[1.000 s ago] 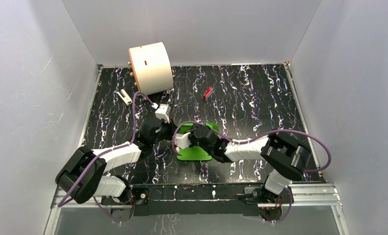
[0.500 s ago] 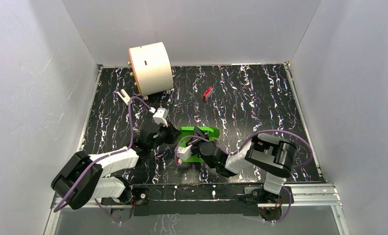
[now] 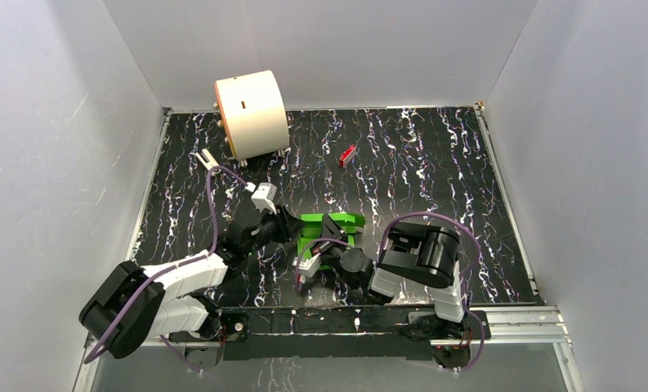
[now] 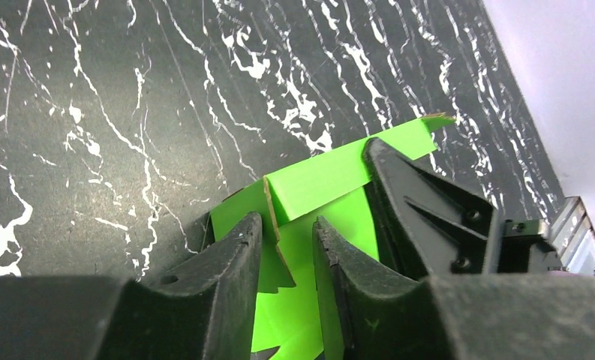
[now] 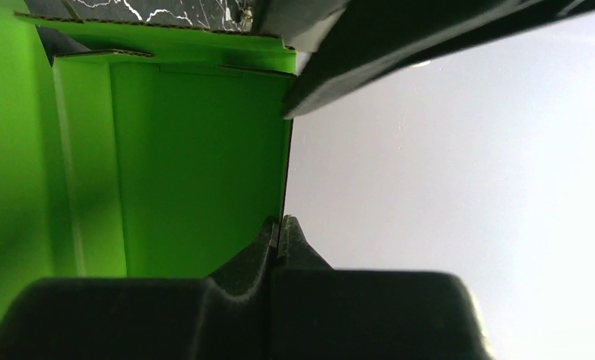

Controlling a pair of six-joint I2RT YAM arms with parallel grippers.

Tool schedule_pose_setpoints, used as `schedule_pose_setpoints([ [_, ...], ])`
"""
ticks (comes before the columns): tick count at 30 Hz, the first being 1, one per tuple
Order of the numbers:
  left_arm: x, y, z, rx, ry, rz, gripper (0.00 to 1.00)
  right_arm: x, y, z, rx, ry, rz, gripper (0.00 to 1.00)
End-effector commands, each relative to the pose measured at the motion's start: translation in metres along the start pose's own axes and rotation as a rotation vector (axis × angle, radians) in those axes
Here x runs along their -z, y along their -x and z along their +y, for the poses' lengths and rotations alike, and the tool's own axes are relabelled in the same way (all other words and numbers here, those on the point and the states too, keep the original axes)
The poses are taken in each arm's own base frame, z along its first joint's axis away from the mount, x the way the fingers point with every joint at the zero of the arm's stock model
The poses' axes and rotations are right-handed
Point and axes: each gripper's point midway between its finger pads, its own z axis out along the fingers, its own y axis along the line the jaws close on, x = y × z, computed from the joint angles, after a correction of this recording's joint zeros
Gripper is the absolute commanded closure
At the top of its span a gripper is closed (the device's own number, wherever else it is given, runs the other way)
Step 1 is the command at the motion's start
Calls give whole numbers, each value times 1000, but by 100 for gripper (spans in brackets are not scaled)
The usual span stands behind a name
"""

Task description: Fold the paper box

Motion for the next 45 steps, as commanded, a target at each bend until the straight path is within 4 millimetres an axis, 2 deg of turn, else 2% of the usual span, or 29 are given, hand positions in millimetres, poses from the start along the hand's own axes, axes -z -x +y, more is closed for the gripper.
schedule_pose_setpoints([
  [1, 10, 27, -22, -33, -66, -96, 69, 5, 10, -34, -67, -156, -53, 100],
  [5, 19, 39, -4, -85, 29, -158, 68, 4, 10, -31, -61, -146, -53, 100],
  [9, 31, 47, 8, -115, 68, -212, 62, 2, 11, -24, -56, -116, -51, 100],
  [13, 36, 57, 38, -93, 197, -245, 60, 2, 12, -23, -61, -104, -56, 100],
  [18, 35, 63, 77, -2, 313, -246, 60, 1, 13, -22, -54, -96, -60, 100],
  [21, 27, 57, 88, 20, 338, -195, 60, 0, 14, -23, -54, -96, -64, 100],
  [30, 5, 35, 87, -16, 283, -60, 60, -1, 16, -24, -51, -92, -72, 100],
  [34, -5, 27, 72, -34, 186, -5, 60, -2, 16, -23, -52, -85, -71, 100],
  [45, 1, 23, 45, -68, 27, 9, 62, -6, 14, -24, -52, -67, -63, 100],
])
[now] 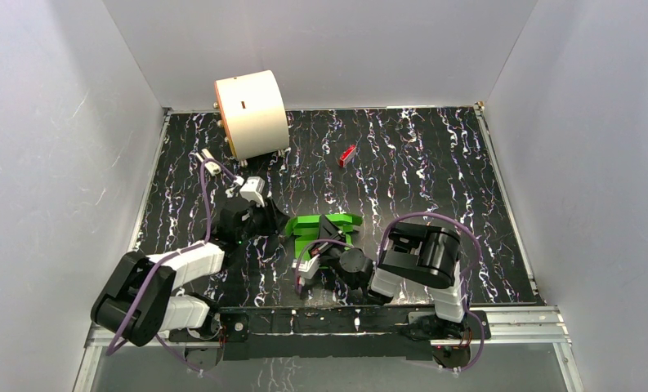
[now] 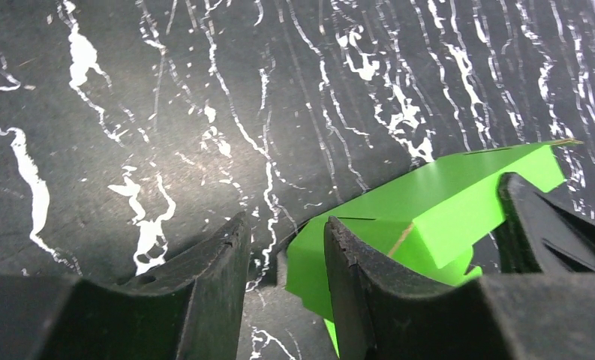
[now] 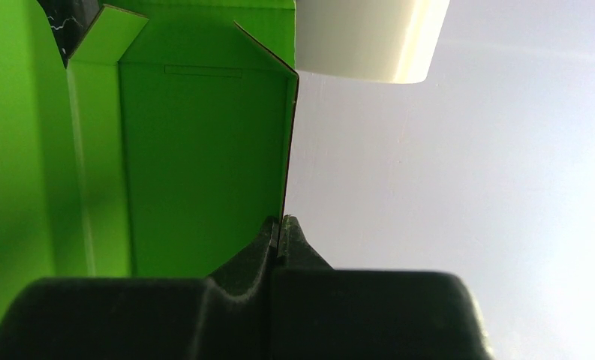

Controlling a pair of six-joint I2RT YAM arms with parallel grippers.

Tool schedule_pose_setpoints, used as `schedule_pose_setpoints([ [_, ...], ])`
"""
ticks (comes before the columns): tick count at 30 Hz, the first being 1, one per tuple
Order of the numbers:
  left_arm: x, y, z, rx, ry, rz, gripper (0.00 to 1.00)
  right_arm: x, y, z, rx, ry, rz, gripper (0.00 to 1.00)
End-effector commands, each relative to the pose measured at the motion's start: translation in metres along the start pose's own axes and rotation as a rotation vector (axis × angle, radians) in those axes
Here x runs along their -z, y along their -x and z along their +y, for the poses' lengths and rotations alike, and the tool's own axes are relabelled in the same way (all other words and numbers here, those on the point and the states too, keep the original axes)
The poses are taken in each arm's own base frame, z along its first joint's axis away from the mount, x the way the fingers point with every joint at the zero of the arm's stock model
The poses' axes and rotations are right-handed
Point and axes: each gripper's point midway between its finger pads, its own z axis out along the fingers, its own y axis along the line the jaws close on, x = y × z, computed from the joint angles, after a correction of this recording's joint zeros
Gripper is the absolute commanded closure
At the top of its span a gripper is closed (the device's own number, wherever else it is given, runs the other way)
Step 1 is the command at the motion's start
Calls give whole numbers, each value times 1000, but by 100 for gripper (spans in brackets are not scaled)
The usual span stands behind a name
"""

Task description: Fold the paper box

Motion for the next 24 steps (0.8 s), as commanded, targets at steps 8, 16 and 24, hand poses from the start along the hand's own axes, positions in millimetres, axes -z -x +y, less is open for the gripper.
schedule_pose_setpoints([
  [8, 3, 5, -34, -26, -187, -1, 64, -11, 5, -14, -75, -5, -30, 100],
  [16, 4, 0, -43, -34, -228, 10, 64, -12, 4, -10, -83, -1, -30, 100],
  [24, 9, -3, -53, -55, -278, 3, 65, -14, 3, -7, -122, 11, -42, 100],
])
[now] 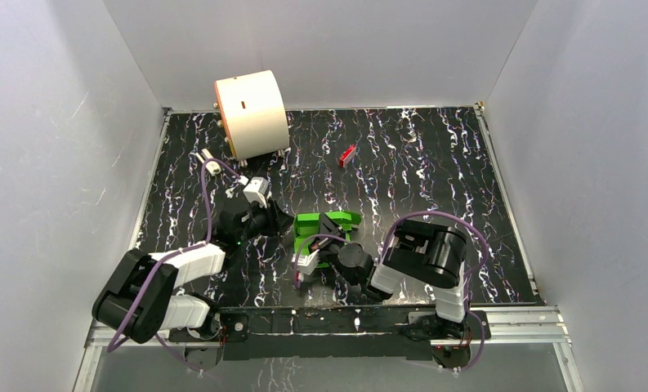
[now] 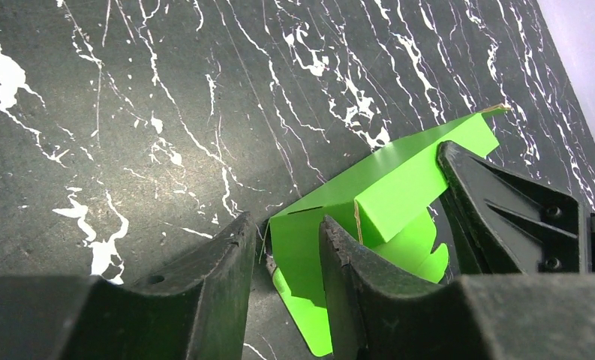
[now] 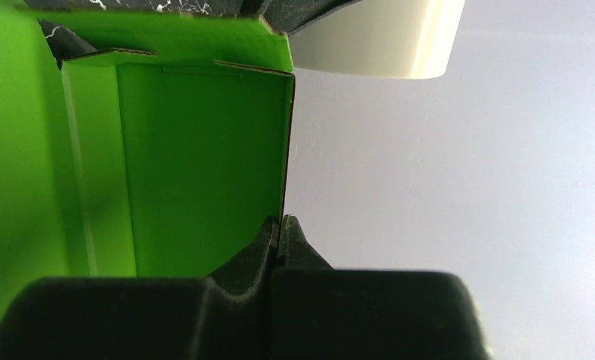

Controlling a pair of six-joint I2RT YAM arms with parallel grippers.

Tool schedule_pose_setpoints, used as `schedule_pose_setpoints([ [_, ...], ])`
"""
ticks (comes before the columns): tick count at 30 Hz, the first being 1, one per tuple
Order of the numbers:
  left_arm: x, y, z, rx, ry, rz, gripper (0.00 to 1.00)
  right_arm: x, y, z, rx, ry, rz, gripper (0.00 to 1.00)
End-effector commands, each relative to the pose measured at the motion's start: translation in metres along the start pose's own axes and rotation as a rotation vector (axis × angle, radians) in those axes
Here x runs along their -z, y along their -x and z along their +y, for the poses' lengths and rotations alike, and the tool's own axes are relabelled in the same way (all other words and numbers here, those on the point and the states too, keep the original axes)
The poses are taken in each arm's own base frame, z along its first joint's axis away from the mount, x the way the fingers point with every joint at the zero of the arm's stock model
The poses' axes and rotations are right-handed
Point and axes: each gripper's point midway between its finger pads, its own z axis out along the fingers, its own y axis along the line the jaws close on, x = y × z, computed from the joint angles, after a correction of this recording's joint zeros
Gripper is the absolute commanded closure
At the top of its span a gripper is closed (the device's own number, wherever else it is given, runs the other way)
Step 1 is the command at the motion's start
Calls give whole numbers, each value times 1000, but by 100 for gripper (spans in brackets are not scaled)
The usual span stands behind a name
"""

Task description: Fold the paper box

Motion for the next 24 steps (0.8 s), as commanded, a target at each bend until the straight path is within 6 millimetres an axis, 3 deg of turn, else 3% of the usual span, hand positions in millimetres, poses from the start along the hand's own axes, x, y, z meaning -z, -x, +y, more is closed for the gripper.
schedule_pose_setpoints([
  [1, 4, -3, -30, -39, -139, 4, 65, -7, 7, -8, -71, -13, -42, 100],
  [8, 1, -6, -22, -48, -108, -1, 68, -8, 5, -2, -92, 20, -45, 100],
  [16, -7, -9, -30, -89, -138, 0, 75, -8, 6, 2, -136, 61, -58, 100],
  [24, -11, -16, -32, -127, -137, -3, 72, -7, 7, 1, -182, 106, -70, 100],
])
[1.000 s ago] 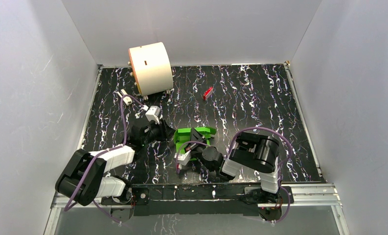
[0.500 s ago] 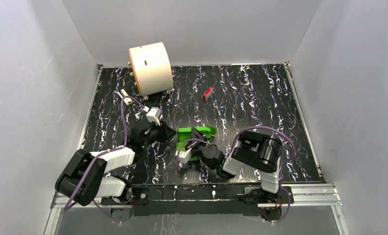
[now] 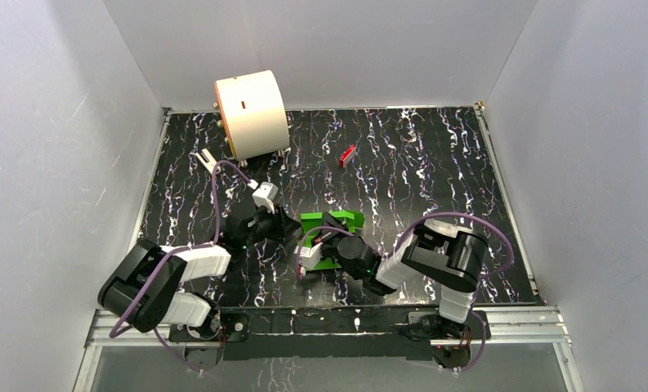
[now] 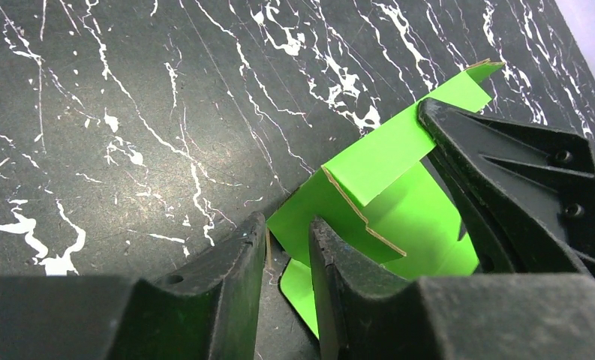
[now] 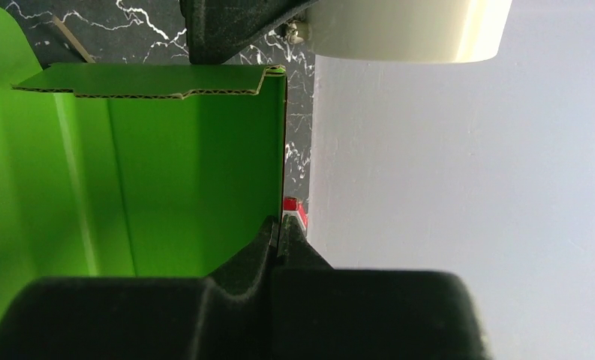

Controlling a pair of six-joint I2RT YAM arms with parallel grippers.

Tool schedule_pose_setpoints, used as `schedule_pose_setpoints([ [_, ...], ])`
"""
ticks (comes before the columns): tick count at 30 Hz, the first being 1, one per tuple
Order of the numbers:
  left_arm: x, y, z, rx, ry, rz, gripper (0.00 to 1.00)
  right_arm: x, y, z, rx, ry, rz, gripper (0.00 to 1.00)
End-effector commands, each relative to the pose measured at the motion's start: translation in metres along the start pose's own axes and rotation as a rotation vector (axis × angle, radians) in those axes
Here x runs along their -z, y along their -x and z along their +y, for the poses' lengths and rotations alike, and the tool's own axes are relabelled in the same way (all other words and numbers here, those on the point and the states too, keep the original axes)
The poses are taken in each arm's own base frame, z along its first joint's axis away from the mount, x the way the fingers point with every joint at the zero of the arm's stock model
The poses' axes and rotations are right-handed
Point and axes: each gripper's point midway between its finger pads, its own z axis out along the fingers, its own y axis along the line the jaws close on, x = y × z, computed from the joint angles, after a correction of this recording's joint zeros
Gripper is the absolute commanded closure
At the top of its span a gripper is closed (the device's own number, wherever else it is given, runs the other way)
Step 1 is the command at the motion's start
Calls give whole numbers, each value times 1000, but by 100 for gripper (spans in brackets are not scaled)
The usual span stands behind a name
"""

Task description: Fold the paper box

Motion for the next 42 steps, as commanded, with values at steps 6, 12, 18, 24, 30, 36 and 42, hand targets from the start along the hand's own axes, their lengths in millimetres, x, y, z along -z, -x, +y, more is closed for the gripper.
schedule_pose_setpoints([
  [6, -7, -4, -22, -79, -79, -6, 71, -6, 15, 3, -67, 34, -65, 100],
  [12, -8, -6, -22, -85, -65, -16, 68, -5, 17, 3, -75, 41, -72, 100],
  [18, -13, -5, -26, -98, -84, -20, 68, -4, 18, 6, -85, 55, -76, 100],
  [24, -7, -5, -32, -113, -109, -32, 67, -3, 19, 9, -102, 70, -85, 100],
  [30, -5, -6, -37, -123, -135, -30, 66, -4, 19, 10, -100, 74, -85, 100],
  [36, -4, -6, -40, -139, -158, -33, 64, -3, 20, 11, -104, 83, -89, 100],
  [42, -3, -3, -38, -146, -144, -45, 63, -2, 19, 11, -97, 79, -89, 100],
])
